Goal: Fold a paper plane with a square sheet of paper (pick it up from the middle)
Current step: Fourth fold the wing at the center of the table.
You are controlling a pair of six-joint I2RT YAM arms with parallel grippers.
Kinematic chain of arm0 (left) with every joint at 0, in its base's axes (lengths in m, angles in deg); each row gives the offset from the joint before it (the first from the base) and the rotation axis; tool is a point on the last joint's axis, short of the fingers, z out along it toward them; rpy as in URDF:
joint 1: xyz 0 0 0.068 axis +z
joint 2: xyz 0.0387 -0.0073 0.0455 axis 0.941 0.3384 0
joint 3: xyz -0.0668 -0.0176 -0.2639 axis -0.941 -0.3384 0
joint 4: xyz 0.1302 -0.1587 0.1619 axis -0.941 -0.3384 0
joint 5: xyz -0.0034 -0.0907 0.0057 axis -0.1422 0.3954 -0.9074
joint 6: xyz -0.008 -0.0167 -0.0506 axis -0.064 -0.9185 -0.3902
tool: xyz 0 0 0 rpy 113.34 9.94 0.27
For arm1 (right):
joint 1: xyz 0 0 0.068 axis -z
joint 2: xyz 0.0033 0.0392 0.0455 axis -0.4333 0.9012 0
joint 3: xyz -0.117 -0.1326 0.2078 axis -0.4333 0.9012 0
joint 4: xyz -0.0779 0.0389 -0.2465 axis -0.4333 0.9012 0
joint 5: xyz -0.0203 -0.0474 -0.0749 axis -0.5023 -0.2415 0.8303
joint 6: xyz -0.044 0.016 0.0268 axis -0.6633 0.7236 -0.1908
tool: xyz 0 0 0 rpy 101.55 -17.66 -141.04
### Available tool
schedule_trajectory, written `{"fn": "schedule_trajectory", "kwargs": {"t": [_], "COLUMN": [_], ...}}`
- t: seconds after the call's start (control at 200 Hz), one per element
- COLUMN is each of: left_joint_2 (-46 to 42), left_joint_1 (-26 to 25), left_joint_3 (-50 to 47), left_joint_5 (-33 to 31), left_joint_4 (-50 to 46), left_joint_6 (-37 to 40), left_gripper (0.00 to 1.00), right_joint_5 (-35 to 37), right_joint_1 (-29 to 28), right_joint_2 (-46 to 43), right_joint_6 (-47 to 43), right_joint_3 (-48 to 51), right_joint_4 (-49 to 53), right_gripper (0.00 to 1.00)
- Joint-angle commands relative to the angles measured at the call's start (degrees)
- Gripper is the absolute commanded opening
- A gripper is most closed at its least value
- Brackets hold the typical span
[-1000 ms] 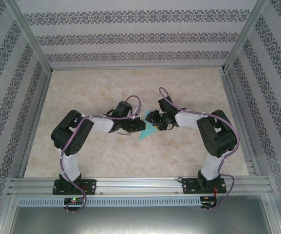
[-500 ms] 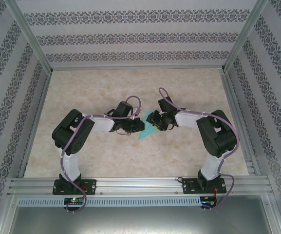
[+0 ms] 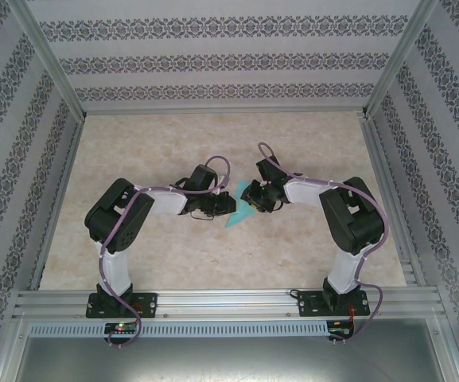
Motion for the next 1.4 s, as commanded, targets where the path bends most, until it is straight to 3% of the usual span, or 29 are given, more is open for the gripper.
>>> {"fn": "schedule_trajectory", "kwargs": {"t": [0.0,0.535,0.874,1.394], "left_joint_2": [0.03,-5.21,-2.19,0.35], "left_joint_1": [-0.49,-0.58,-1.81,-1.81], "left_joint_3": [1.43,-0.06,0.59,2.48], "left_joint_5": [-0.27,1.89,3.27,-0.27], "left_joint_4": [-2.10,0.91,-0.98,-6.51], "left_joint_6": [1.32,1.24,1.20,1.67], "left_gripper": [0.15,0.18,0.18,0.15], "right_joint_5": [7.70,8.64,9.11,10.56], "right_joint_1": [-0.85,-1.27,-1.34,-1.42], "right_joint_2": [7.32,9.84,10.62,11.04], "right_joint_6": [0.05,1.01,2.13,2.27], "right_joint_3": [2.77,1.38,1.39,1.75], "right_joint_4": [11.57,14.08,14.76,15.88], "right_gripper": [0.34,0.39,0.37,0.33]}}
